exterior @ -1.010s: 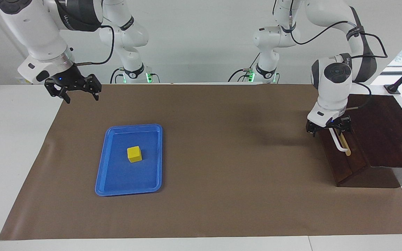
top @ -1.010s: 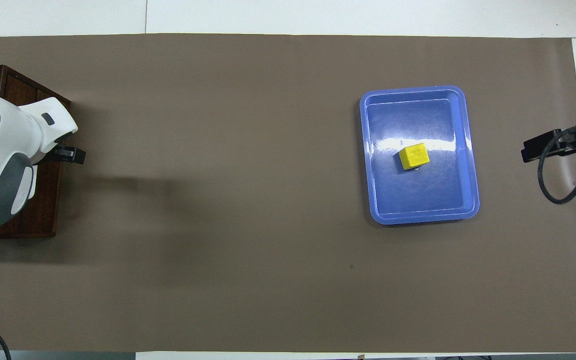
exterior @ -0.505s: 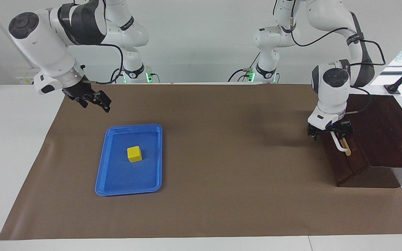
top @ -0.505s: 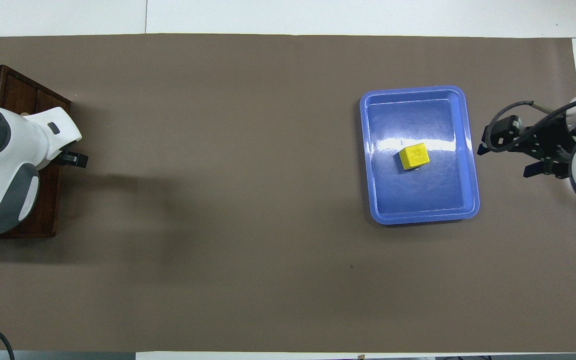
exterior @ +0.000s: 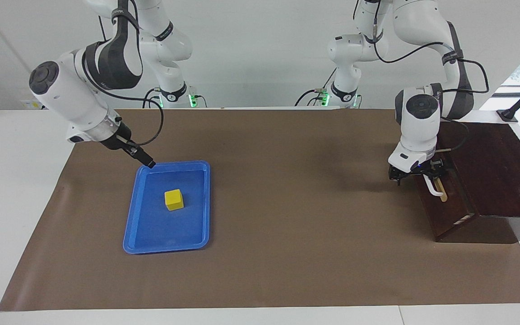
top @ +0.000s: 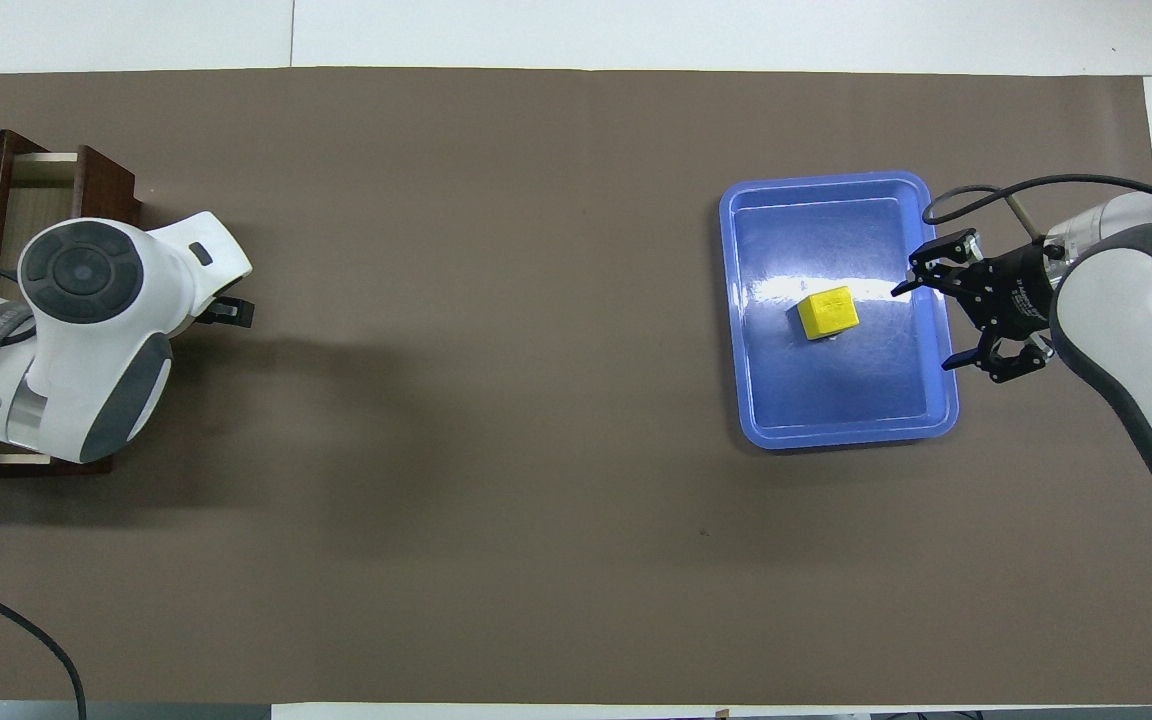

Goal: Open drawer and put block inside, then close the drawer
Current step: 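Reach the right gripper to the yellow block while the left gripper withdraws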

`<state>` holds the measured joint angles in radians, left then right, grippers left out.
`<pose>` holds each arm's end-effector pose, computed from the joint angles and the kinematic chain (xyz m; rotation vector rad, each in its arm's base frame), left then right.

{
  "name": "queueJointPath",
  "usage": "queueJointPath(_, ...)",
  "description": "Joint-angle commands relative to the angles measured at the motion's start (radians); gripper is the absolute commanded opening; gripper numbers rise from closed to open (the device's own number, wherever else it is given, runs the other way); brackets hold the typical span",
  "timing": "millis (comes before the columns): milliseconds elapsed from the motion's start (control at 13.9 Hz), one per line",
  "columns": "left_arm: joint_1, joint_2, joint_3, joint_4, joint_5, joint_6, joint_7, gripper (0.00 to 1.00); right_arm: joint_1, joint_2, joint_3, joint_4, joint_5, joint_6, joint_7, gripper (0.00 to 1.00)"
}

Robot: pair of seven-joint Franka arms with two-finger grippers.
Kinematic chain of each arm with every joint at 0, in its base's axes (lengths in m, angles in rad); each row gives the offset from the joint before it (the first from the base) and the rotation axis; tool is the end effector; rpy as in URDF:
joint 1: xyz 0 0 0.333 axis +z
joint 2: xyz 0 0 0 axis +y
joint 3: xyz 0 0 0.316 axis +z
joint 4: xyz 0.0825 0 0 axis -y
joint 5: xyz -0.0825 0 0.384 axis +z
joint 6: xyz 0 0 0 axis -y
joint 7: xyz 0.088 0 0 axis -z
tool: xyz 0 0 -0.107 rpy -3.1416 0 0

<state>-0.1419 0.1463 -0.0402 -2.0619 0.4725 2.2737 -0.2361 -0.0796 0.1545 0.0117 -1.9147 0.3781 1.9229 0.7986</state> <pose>0.5743 -0.0938 0.3725 -2.7727 0.3374 -0.1962 0.5811 -0.0138 0.4072 -2.4810 1.3951 0.3725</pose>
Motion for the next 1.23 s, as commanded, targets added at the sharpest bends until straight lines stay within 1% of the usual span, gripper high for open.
queueJointPath(0, -0.074, 0.021, 0.003, 0.019, -0.001, -0.016, -0.086, 1.0, -0.019, 0.037, 0.01, -0.03, 0.073, 0.054, 0.056, 1.0)
queueJointPath(72, -0.09, 0.021, 0.003, 0.019, -0.027, -0.019, -0.098, 1.0, -0.023, 0.072, 0.007, -0.023, 0.108, 0.073, 0.057, 1.0)
queueJointPath(216, -0.096, 0.021, 0.003, 0.02, -0.043, -0.02, -0.098, 1.0, -0.026, 0.144, 0.001, 0.018, 0.18, 0.071, 0.06, 1.0)
queueJointPath(289, -0.096, 0.021, 0.003, 0.02, -0.049, -0.017, -0.098, 1.0, -0.038, 0.175, 0.002, 0.031, 0.186, 0.071, 0.06, 1.0)
queueJointPath(433, -0.096, 0.019, 0.005, 0.019, -0.054, -0.028, -0.098, 1.0, -0.039, 0.209, 0.002, 0.043, 0.225, 0.067, 0.062, 1.0)
queueJointPath(505, -0.091, 0.019, 0.005, 0.035, -0.054, -0.046, -0.098, 1.0, -0.042, 0.232, 0.002, 0.064, 0.24, 0.059, 0.062, 1.0)
queueJointPath(577, -0.087, 0.019, 0.005, 0.07, -0.054, -0.09, -0.095, 1.0, -0.043, 0.253, 0.002, 0.094, 0.248, 0.042, 0.065, 1.0)
queueJointPath(722, -0.082, 0.015, 0.005, 0.187, -0.078, -0.244, -0.088, 1.0, -0.043, 0.267, 0.002, 0.103, 0.277, 0.039, 0.093, 1.0)
queueJointPath(866, -0.088, 0.013, 0.006, 0.3, -0.183, -0.386, -0.1, 1.0, -0.04, 0.267, 0.002, 0.094, 0.285, 0.048, 0.093, 1.0)
queueJointPath(938, -0.091, 0.003, 0.009, 0.365, -0.24, -0.484, -0.124, 1.0, -0.036, 0.269, 0.002, 0.089, 0.285, 0.053, 0.091, 1.0)
queueJointPath(1010, -0.091, -0.005, 0.008, 0.431, -0.271, -0.576, -0.167, 1.0, -0.029, 0.269, 0.002, 0.082, 0.285, 0.067, 0.088, 1.0)
queueJointPath(1082, -0.091, -0.028, 0.006, 0.474, -0.303, -0.647, -0.208, 1.0, -0.026, 0.269, 0.002, 0.063, 0.283, 0.088, 0.084, 1.0)
queueJointPath(1155, -0.093, -0.052, 0.006, 0.485, -0.349, -0.684, -0.239, 1.0, -0.025, 0.267, 0.002, 0.054, 0.283, 0.1, 0.08, 1.0)
